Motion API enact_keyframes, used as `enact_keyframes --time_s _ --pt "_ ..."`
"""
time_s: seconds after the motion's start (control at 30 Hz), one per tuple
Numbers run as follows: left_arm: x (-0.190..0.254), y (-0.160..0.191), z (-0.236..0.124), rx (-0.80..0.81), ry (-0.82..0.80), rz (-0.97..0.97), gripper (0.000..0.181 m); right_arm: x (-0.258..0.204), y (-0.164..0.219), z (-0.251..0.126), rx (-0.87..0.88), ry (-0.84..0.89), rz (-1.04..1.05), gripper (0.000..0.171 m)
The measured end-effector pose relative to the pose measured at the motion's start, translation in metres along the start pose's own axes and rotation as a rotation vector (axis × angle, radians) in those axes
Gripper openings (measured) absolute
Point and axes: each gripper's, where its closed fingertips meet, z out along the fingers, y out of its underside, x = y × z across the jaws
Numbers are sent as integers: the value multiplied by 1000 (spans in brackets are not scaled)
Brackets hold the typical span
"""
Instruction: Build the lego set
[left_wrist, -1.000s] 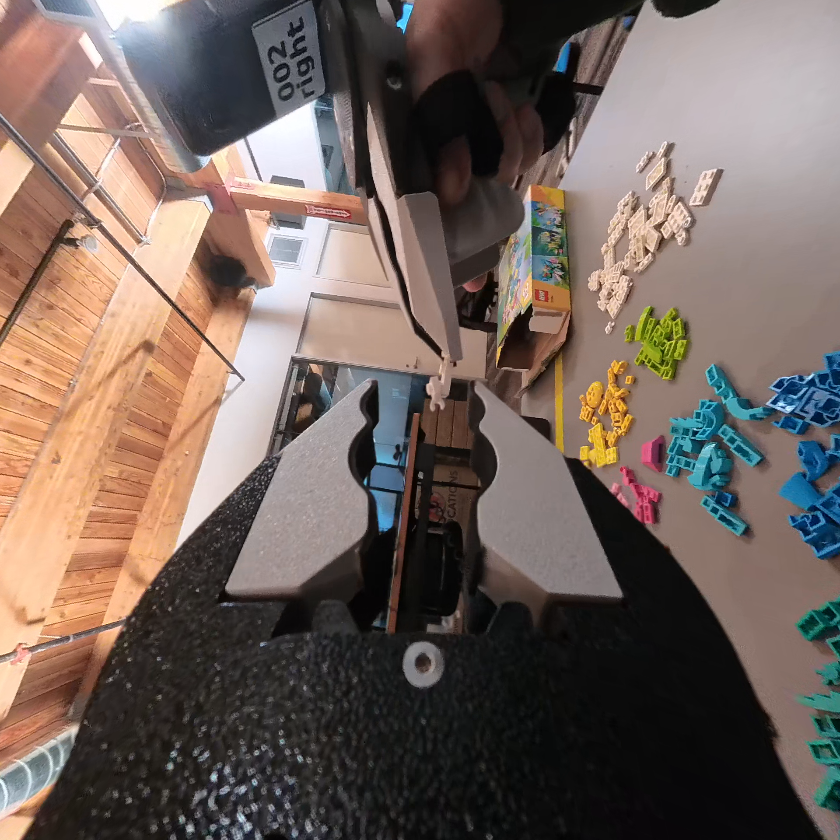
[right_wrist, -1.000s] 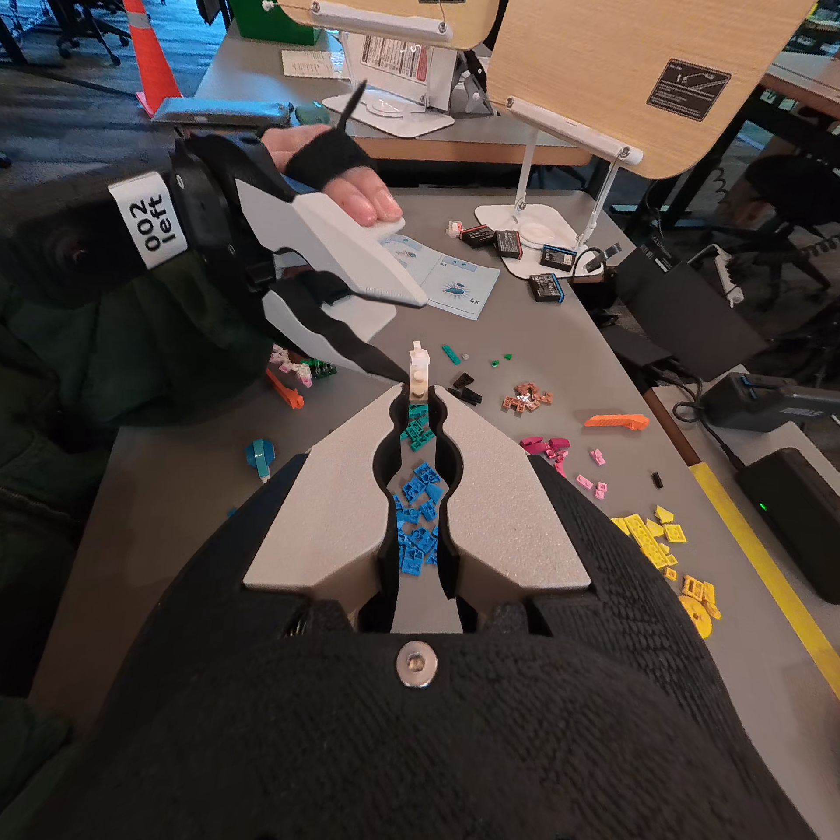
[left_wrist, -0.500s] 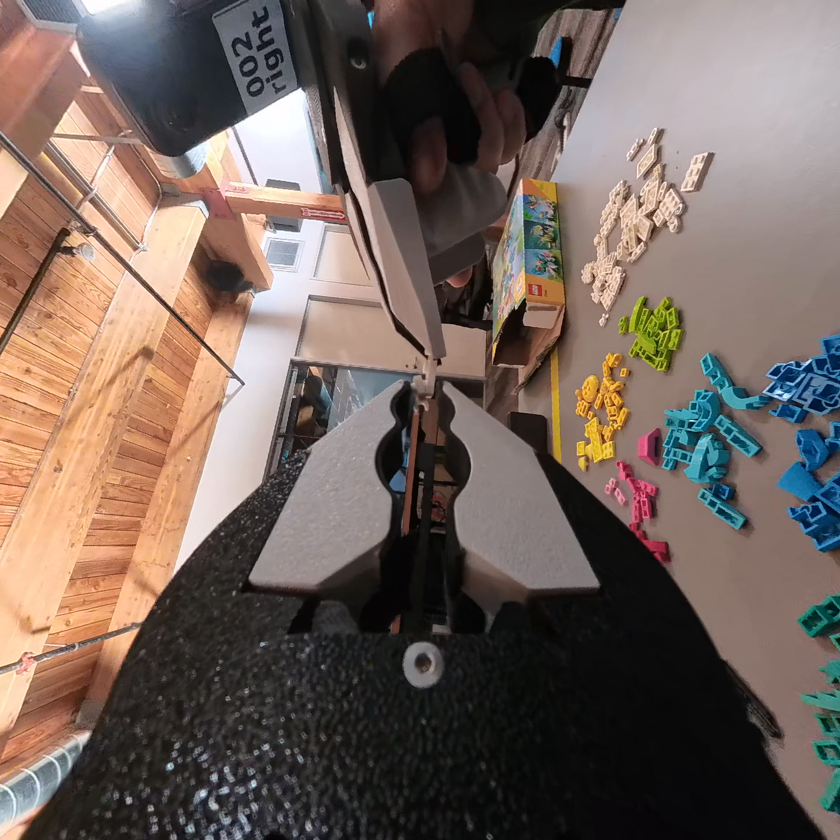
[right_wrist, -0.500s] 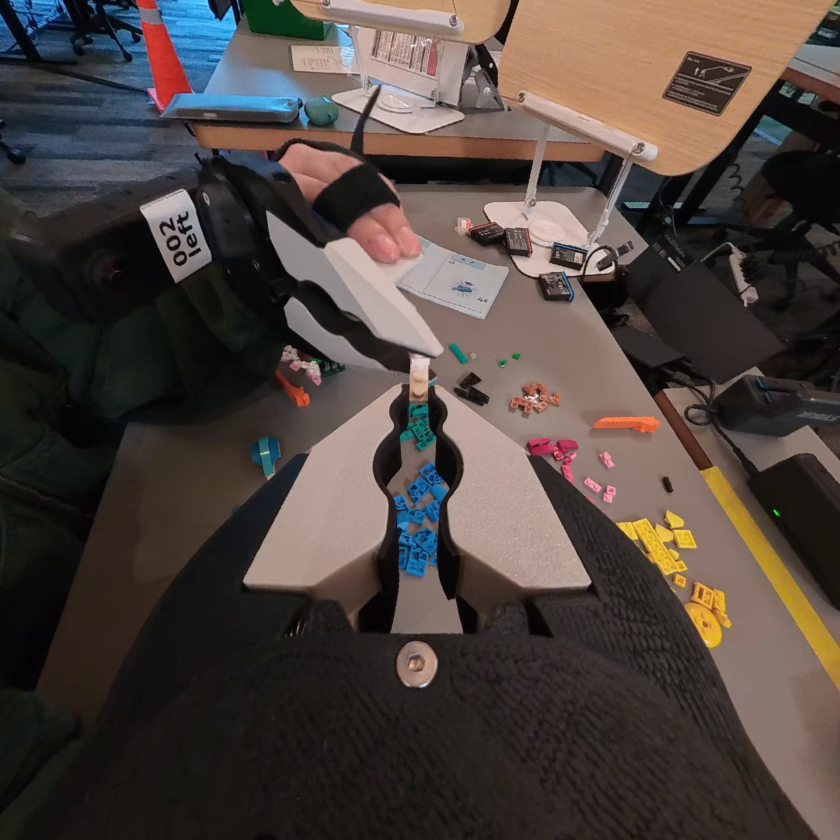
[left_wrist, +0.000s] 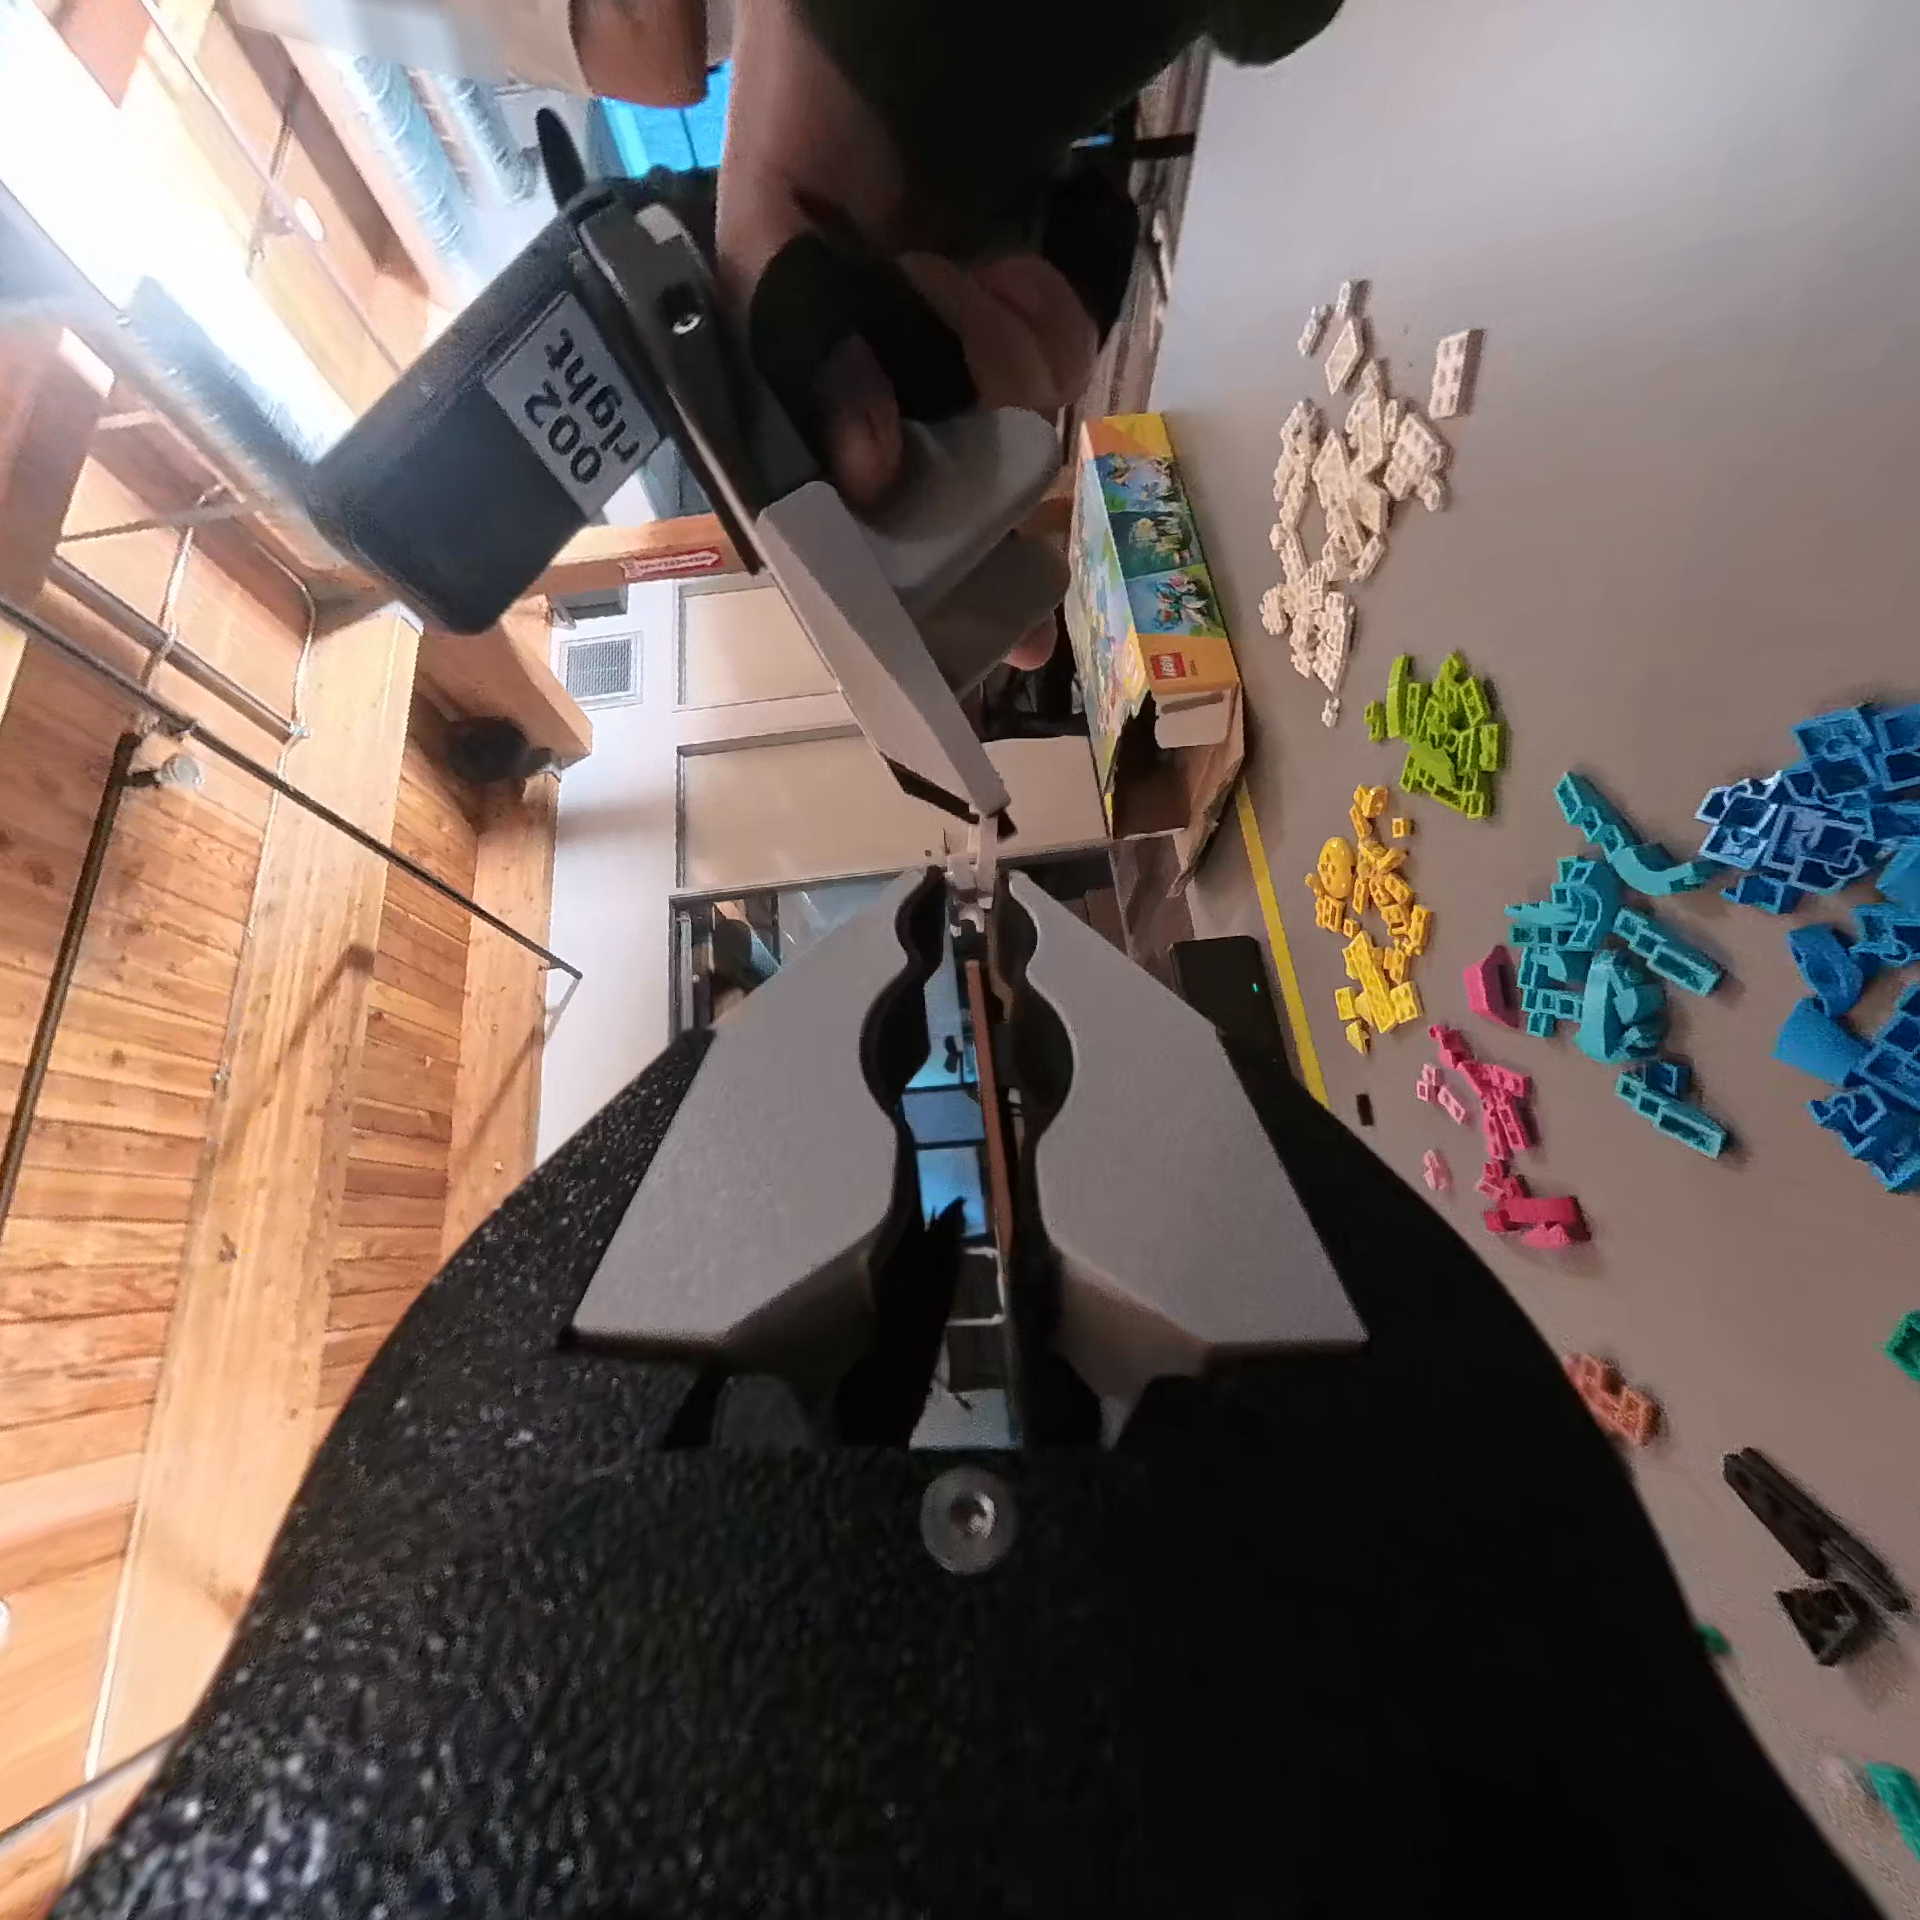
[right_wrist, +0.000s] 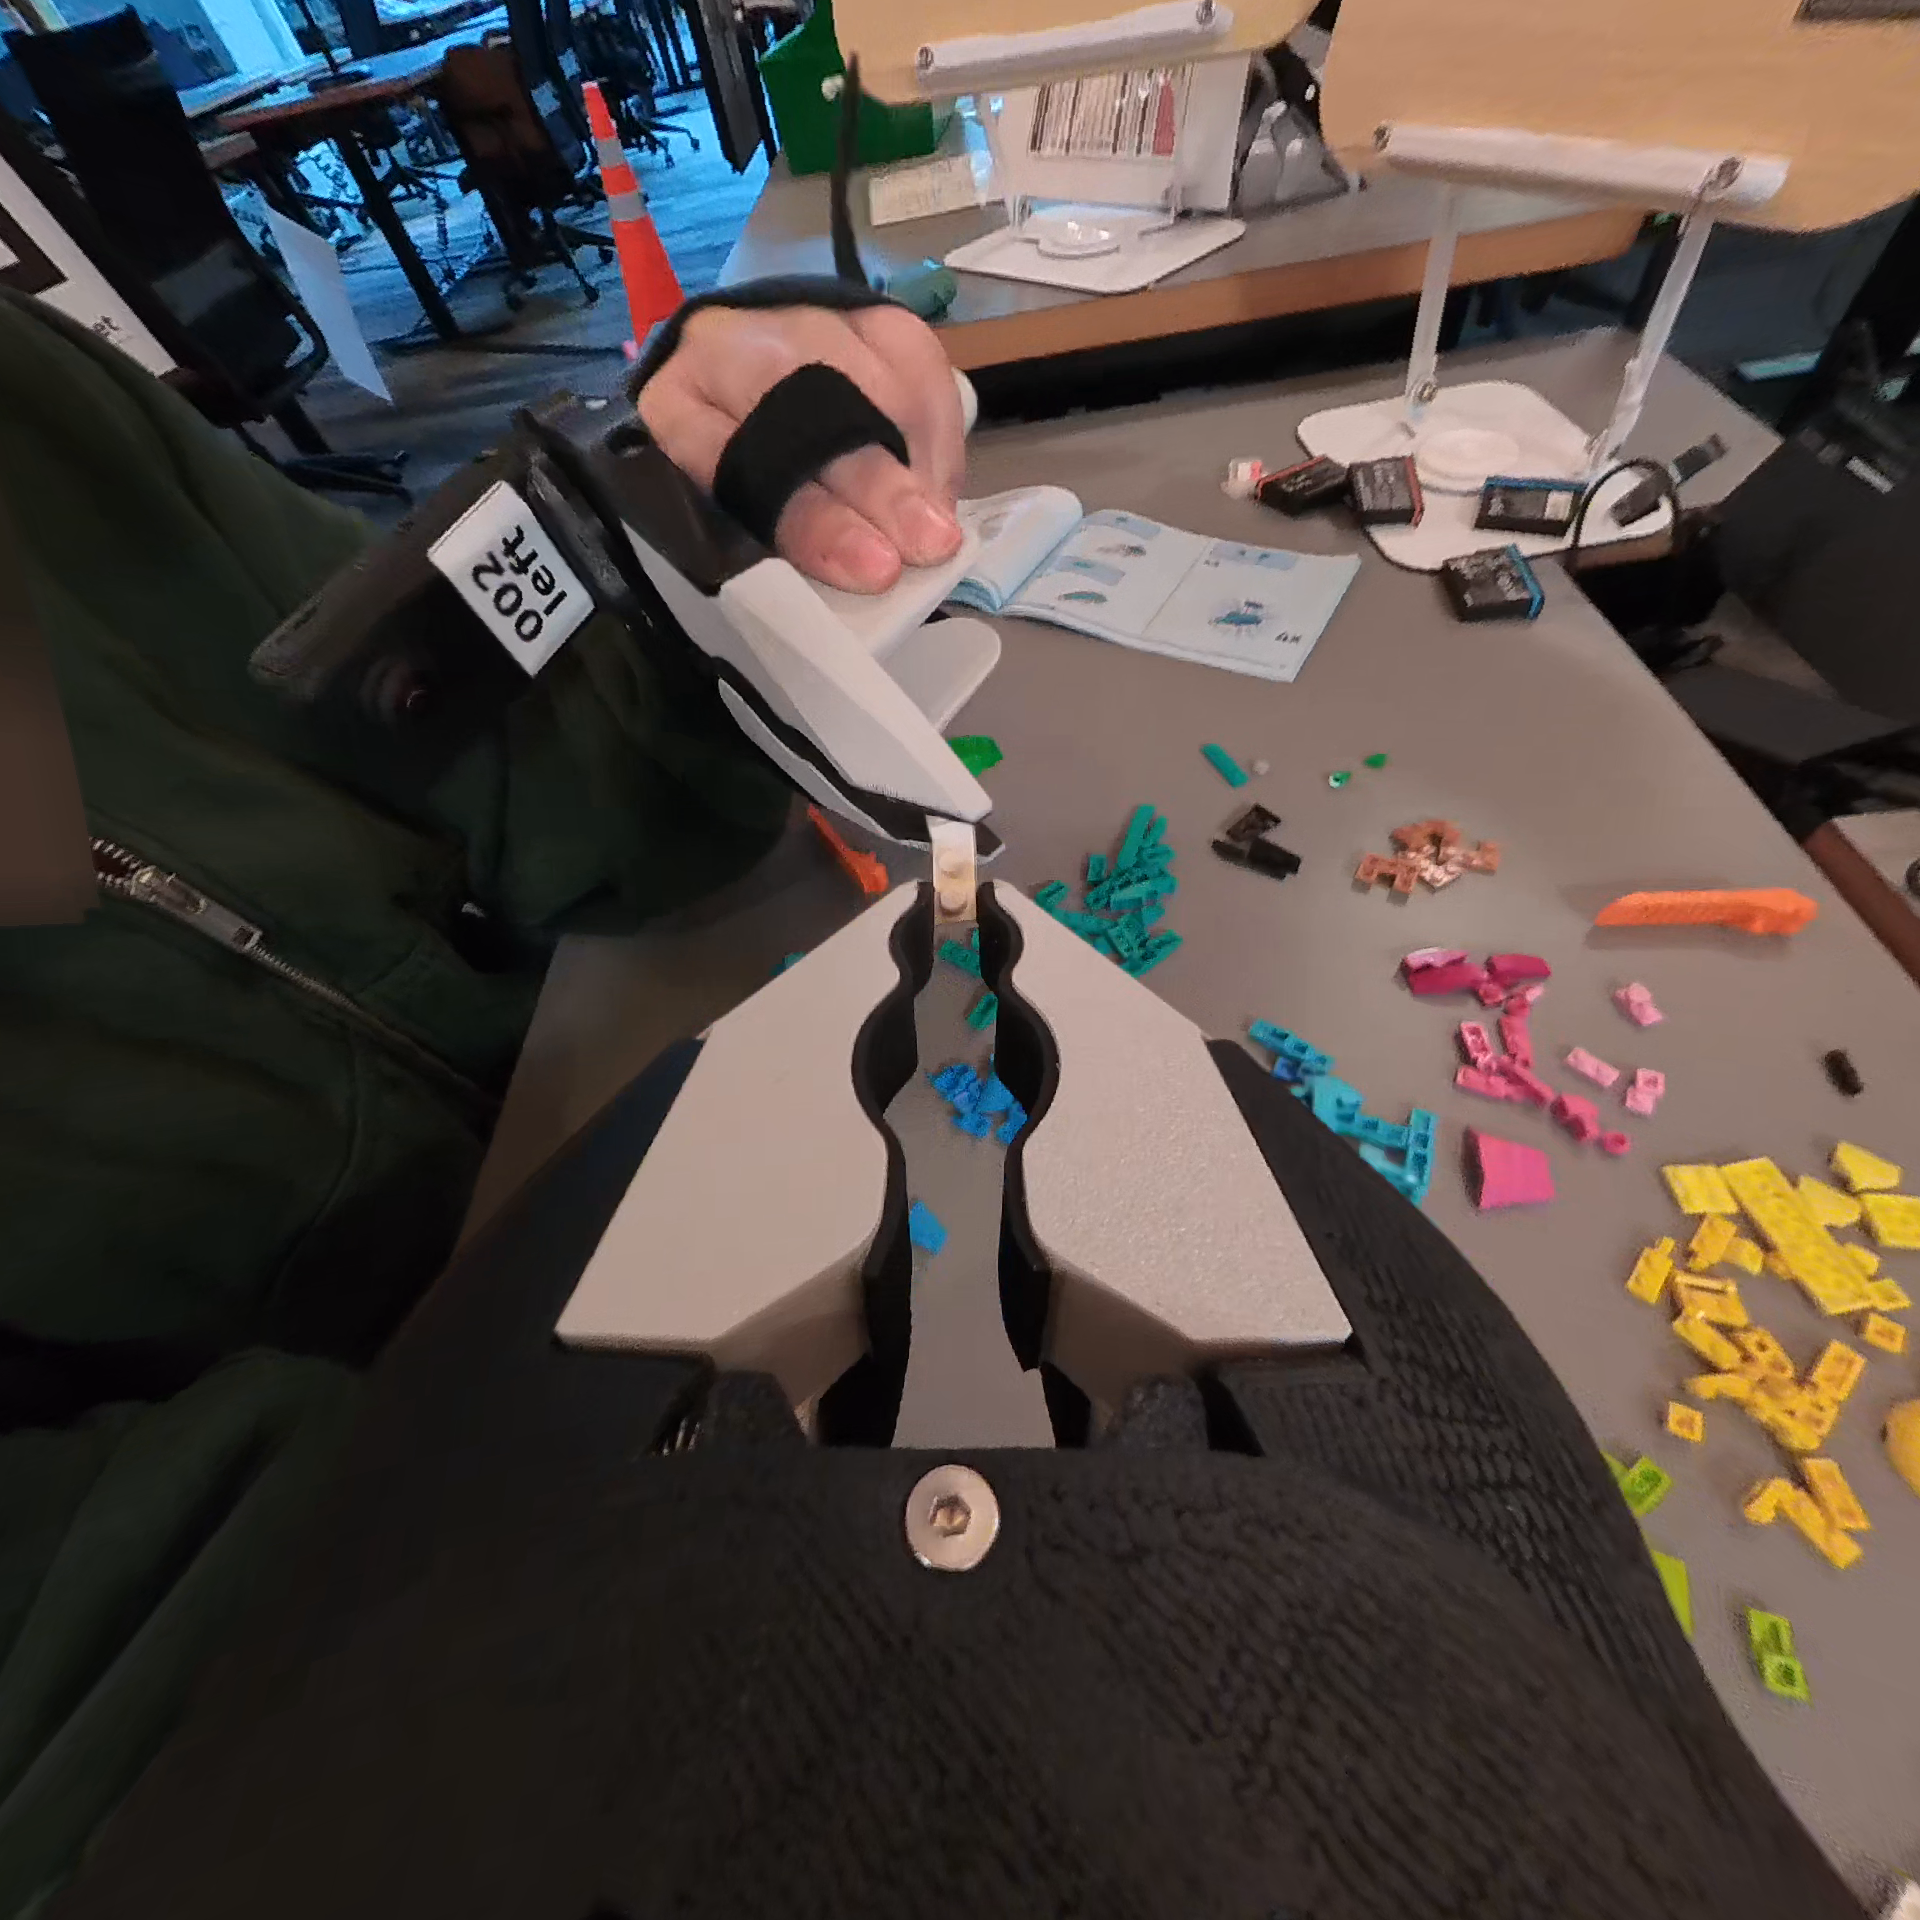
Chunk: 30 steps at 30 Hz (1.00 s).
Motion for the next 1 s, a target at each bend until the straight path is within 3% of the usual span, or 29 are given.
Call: enact_keyframes --time_s 0.17,0.37,0.47,0.57,0.77,0.87,1.0 --pt "6 -16 8 29 13 26 5 -5 14 -10 -26 -40 16 6" --pt "-3 -8 12 -15 -3 -149 5 1 2 -15 19 44 -53 7" --pt "-13 1 7 3 -23 -294 5 3 -16 -15 75 125 -164 7" --pt "-27 13 0 48 -48 -514 5 7 -42 -23 185 234 -292 19" --pt "-63 16 -24 299 -61 -980 6 -23 -78 -23 366 251 -598 27" --pt "-70 12 -32 364 -45 -1040 6 -40 -92 -17 452 220 -694 22" --pt "-75 2 -38 410 -22 -1031 5 -44 -94 -8 438 230 -736 20"
